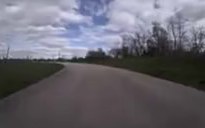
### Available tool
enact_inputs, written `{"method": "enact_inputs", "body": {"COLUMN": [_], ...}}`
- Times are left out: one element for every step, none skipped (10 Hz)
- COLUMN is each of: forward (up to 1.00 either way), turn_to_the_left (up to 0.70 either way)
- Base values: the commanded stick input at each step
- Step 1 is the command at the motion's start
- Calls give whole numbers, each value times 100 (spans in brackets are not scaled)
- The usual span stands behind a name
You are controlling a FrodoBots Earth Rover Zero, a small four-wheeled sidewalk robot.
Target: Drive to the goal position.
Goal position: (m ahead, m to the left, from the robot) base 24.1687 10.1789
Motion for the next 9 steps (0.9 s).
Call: {"method": "enact_inputs", "body": {"forward": [100, 100, 100, 100, 100, 100, 100, 100, 100], "turn_to_the_left": [2, 2, 2, 3, 2, 2, 2, 3, 8]}}
